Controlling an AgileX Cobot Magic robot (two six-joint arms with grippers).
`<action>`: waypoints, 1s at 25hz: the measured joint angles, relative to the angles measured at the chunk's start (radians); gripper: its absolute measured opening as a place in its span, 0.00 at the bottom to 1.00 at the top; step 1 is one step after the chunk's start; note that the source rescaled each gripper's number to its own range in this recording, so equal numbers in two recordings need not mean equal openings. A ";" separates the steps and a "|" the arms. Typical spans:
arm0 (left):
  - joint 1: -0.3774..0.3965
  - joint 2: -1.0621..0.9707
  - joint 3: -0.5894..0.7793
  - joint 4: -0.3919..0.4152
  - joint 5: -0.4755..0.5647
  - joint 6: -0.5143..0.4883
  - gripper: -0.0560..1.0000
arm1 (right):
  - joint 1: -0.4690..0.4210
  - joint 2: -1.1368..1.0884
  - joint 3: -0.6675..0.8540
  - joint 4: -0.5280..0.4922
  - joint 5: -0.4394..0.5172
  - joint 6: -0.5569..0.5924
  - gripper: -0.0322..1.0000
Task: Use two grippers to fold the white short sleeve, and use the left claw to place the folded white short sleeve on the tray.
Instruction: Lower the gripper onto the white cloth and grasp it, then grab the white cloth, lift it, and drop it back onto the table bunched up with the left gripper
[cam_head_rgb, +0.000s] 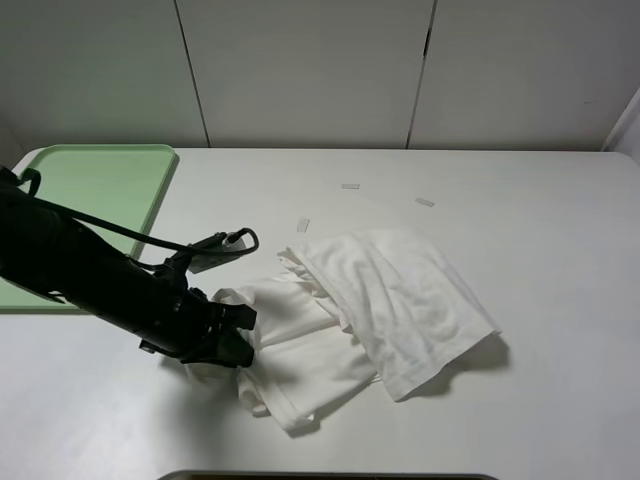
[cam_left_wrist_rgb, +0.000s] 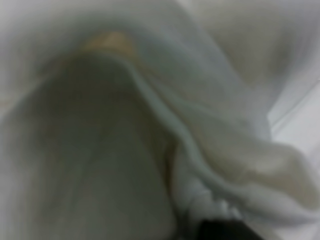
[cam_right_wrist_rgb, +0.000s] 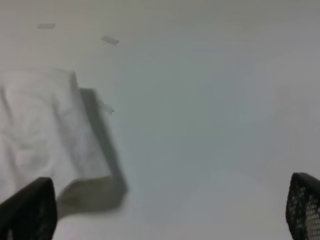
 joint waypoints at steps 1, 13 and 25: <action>0.018 0.000 -0.001 0.052 0.003 -0.032 0.13 | 0.000 0.000 0.000 0.000 0.000 0.000 1.00; 0.264 -0.032 -0.249 1.134 0.085 -0.830 0.13 | 0.000 0.000 0.000 0.000 0.000 0.000 1.00; 0.278 -0.045 -0.350 1.272 0.161 -0.965 0.13 | 0.000 0.000 0.000 0.000 0.000 0.000 1.00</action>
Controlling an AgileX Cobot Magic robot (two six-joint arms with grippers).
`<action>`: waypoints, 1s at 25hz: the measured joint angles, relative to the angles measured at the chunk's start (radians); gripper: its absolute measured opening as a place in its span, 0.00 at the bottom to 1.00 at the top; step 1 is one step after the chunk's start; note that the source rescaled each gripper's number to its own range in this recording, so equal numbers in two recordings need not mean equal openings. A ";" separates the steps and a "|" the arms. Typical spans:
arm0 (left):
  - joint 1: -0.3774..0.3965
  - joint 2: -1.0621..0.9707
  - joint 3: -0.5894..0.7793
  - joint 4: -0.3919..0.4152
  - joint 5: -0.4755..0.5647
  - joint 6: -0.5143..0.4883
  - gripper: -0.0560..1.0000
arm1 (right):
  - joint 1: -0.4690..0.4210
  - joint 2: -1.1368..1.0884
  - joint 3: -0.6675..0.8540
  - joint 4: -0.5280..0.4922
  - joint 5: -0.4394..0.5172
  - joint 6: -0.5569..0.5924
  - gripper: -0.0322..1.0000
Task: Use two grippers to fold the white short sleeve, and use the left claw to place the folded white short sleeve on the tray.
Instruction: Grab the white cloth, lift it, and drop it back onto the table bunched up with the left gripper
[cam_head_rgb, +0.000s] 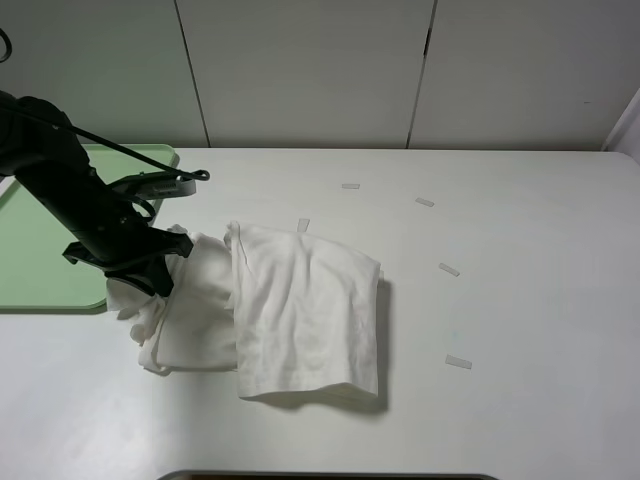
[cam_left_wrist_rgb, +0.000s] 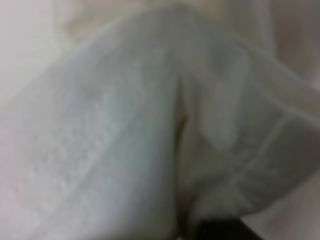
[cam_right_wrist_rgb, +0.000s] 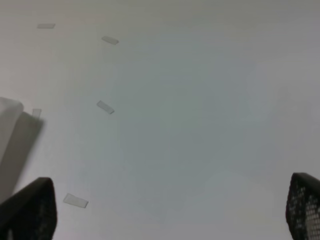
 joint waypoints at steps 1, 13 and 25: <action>-0.003 -0.001 -0.005 -0.010 0.012 0.007 0.13 | 0.000 0.000 0.000 0.000 0.000 0.000 1.00; -0.088 -0.189 -0.018 -0.184 0.091 0.139 0.13 | 0.000 0.000 0.000 0.000 0.000 0.000 1.00; -0.200 -0.243 -0.018 -0.419 0.053 0.314 0.13 | 0.000 0.000 0.000 0.000 0.000 0.000 1.00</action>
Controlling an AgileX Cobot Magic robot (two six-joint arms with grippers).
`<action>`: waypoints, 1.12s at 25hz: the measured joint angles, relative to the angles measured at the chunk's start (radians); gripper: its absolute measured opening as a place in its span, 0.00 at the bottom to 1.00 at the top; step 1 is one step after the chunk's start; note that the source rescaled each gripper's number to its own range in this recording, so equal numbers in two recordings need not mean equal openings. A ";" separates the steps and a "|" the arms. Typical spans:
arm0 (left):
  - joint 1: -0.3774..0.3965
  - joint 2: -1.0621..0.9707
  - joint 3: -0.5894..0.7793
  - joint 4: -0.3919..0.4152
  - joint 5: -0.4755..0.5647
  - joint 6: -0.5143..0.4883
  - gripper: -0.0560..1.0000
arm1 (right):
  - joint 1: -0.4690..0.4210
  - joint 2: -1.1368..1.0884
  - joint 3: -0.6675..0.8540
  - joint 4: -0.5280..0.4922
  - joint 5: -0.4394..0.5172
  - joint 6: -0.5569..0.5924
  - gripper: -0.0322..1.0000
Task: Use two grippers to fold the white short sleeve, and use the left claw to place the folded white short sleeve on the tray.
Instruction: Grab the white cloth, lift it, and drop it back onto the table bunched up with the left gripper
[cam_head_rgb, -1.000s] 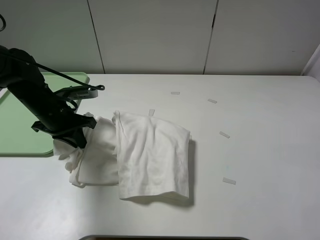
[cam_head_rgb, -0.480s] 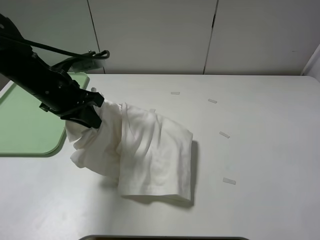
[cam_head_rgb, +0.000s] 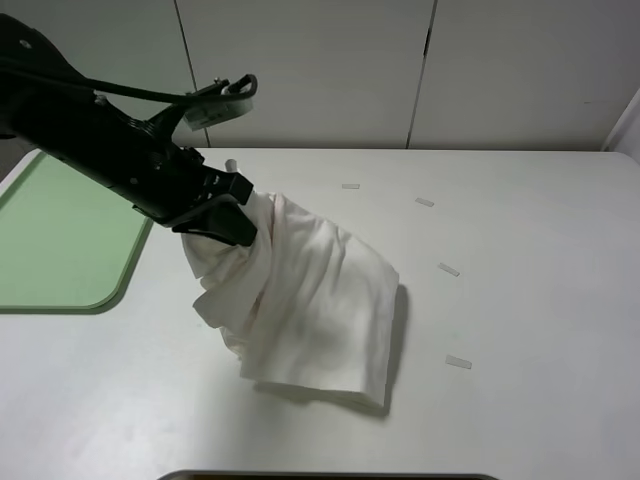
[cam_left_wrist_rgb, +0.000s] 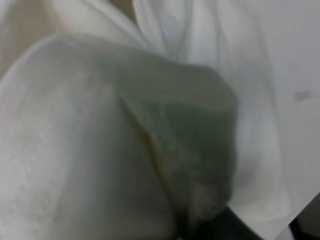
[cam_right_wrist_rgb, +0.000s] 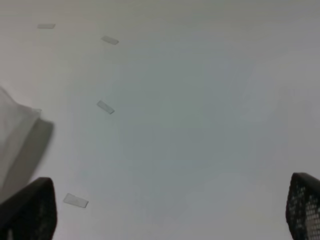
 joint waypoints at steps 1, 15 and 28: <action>-0.019 0.001 0.000 -0.036 -0.017 0.023 0.13 | 0.000 0.000 0.000 0.000 0.000 0.000 1.00; -0.208 0.158 -0.001 -0.330 -0.153 0.218 0.13 | 0.000 0.000 0.000 0.000 0.000 0.000 1.00; -0.281 0.239 -0.041 -0.473 -0.261 0.298 0.13 | 0.000 0.000 0.000 0.002 -0.001 0.000 1.00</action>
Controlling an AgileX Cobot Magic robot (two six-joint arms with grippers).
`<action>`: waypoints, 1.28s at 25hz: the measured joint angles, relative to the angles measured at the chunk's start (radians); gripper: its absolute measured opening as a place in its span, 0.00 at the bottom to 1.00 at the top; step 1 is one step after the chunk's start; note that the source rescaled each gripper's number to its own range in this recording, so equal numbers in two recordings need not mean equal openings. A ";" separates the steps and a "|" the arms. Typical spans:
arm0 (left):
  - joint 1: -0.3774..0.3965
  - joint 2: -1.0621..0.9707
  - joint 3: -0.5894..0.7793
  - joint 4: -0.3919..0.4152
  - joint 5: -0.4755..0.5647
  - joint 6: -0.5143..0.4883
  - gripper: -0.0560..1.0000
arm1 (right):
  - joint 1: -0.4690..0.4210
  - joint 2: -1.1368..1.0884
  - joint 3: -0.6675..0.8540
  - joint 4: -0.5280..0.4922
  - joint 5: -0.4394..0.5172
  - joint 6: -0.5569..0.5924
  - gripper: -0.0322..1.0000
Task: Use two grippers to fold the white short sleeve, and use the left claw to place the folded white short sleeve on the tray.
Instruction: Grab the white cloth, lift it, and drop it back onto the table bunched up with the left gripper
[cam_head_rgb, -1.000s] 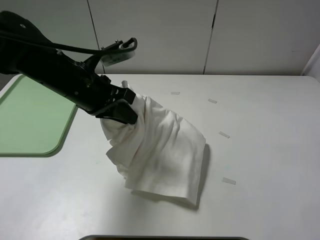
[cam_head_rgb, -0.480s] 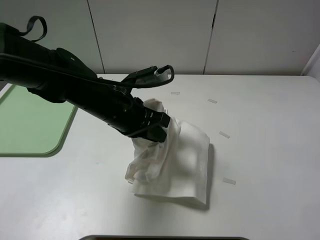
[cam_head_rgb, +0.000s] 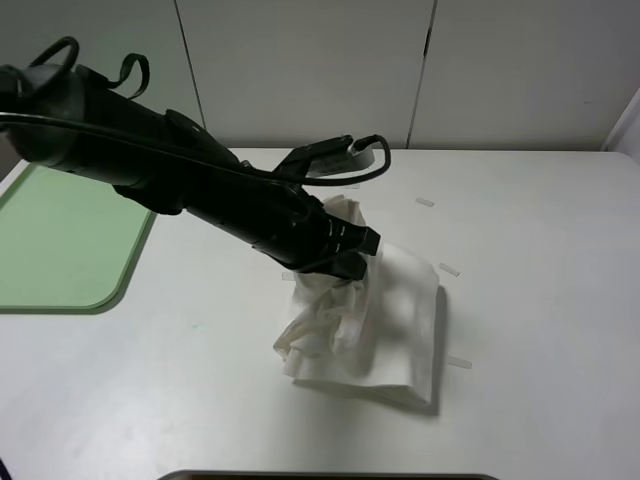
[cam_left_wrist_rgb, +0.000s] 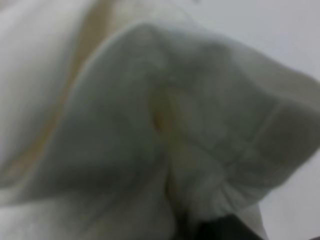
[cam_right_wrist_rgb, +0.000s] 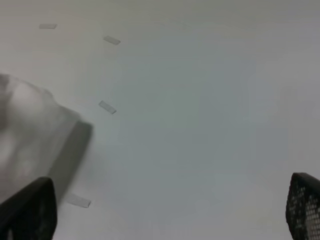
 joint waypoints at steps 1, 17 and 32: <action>0.000 0.000 0.000 0.000 0.000 0.000 0.13 | 0.000 0.000 0.000 0.002 0.000 0.000 1.00; -0.111 0.230 -0.218 -0.053 -0.015 0.053 0.13 | 0.000 0.000 0.000 0.014 0.000 0.000 1.00; -0.161 0.230 -0.231 -0.064 0.047 0.336 0.64 | 0.000 0.000 0.000 0.020 0.000 0.000 1.00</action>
